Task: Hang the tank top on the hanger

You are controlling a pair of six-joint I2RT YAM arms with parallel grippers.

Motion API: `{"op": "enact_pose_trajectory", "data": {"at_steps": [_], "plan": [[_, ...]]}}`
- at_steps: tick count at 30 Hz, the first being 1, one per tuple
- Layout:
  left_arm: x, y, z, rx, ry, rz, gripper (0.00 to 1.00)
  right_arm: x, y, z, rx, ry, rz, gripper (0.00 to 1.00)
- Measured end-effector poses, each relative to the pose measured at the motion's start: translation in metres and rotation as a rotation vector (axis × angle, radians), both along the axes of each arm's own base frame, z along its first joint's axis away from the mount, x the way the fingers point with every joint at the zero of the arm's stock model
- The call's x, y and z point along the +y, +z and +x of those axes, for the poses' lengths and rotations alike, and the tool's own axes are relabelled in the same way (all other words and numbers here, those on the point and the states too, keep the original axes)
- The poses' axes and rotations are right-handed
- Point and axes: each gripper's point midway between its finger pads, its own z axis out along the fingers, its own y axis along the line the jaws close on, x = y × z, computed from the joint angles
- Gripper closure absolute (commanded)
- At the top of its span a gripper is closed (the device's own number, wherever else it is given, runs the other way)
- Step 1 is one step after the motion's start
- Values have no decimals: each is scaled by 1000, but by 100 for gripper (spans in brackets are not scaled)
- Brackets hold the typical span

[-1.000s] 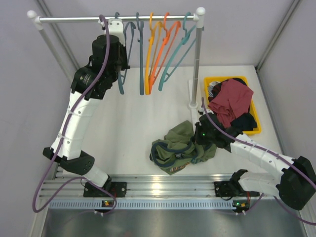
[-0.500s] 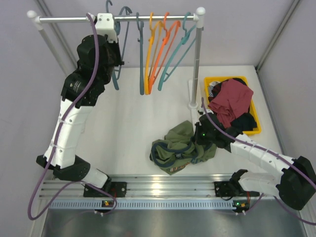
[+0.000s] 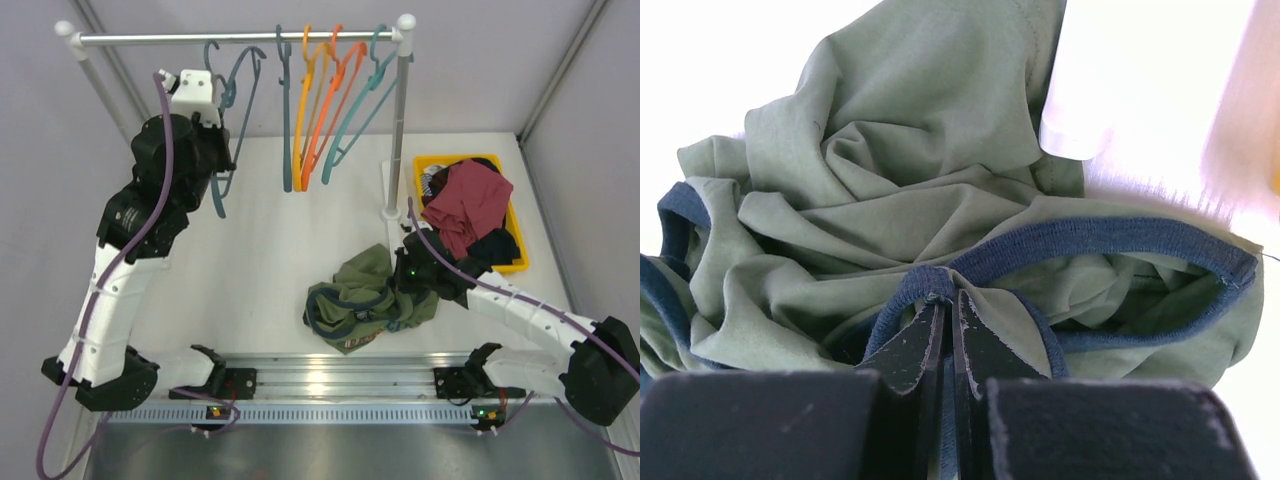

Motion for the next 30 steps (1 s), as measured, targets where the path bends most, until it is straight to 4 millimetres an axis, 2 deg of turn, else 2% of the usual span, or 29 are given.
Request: {"op": "enact_pose_trajectory", "data": {"at_steps": [2, 6, 12, 15, 19, 22, 26, 30], "plan": [[4, -8, -12, 9, -13, -10, 100, -1, 1, 0, -1, -1, -1, 100], [11, -37, -46, 50, -66, -27, 100, -4, 5, -2, -13, -1, -2, 100], [18, -102, -108, 170, -185, -57, 100, -13, 12, -7, -29, -4, -17, 100], [12, -142, -132, 258, -269, -60, 100, -16, 11, -9, -26, -6, -34, 100], [-8, -188, -157, 401, -416, -69, 100, -22, 8, -10, -20, -15, -63, 100], [-19, -202, -176, 456, -506, -95, 100, -24, 5, -9, -19, -18, -80, 100], [-33, -203, -200, 479, -635, -154, 100, -23, 1, -6, -4, -20, -98, 100], [-44, -210, -215, 525, -720, -193, 100, -23, 0, -5, 2, -20, -104, 100]]}}
